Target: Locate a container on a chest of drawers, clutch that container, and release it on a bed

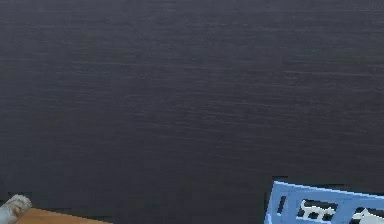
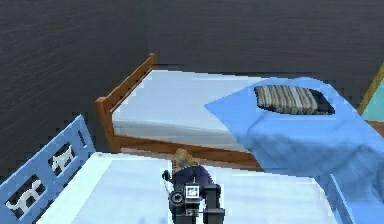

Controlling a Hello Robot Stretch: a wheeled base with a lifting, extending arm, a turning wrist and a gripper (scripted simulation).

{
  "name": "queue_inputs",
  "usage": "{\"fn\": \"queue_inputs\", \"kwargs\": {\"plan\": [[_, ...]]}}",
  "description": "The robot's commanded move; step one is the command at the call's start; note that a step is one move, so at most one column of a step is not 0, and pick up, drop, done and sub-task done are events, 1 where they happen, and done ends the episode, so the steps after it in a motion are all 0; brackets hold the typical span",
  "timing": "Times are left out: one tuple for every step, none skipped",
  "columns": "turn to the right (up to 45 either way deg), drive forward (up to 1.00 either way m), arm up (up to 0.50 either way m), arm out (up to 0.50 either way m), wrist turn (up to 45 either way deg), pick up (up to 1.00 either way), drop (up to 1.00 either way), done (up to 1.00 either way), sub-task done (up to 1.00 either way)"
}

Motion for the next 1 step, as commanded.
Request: {"fn": "queue_inputs", "kwargs": {"plan": [[0.0,0.00,0.00,0.00,0.0,0.00,0.00,1.00,0.00]]}}
